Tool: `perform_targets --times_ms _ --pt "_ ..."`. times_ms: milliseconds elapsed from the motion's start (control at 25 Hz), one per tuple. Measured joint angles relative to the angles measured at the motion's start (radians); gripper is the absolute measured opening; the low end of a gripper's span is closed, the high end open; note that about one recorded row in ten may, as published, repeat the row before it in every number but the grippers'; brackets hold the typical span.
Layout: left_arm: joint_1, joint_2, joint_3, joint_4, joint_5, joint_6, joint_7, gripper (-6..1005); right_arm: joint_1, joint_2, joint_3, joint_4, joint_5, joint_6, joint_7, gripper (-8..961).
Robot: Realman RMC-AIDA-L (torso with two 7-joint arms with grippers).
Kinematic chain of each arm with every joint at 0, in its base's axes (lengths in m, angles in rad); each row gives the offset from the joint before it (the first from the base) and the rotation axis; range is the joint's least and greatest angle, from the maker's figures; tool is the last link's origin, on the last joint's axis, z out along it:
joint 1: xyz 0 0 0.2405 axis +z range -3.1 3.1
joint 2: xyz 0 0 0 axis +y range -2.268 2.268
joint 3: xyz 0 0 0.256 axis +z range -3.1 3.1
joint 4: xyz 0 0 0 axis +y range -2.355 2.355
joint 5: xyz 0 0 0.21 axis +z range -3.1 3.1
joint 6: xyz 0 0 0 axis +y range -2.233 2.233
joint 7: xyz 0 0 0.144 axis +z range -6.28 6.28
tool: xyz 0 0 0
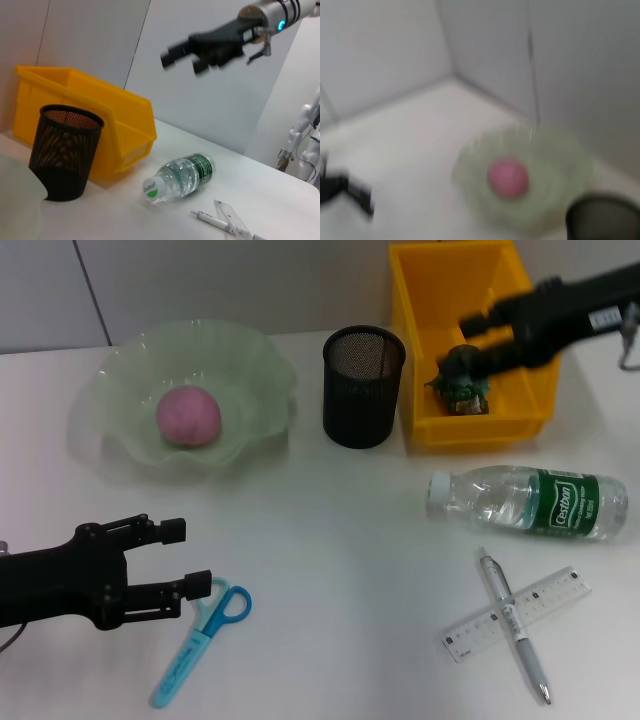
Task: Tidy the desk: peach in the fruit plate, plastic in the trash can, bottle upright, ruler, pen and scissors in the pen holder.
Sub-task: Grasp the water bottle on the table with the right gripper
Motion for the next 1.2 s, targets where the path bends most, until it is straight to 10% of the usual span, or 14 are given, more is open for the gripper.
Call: perform_targets --times_ms 560,1200 --pt "0.004 -0.016 -0.011 0.000 0.002 -0.037 -0.002 841 0.064 0.007 -0.167 -0.022 -0.457 -0.120 -0.068 747" --pt "-0.001 -0.027 -0.024 -0.001 -0.005 -0.066 -0.011 841 0.054 0.039 -0.274 -0.013 -0.581 -0.012 -0.146 746"
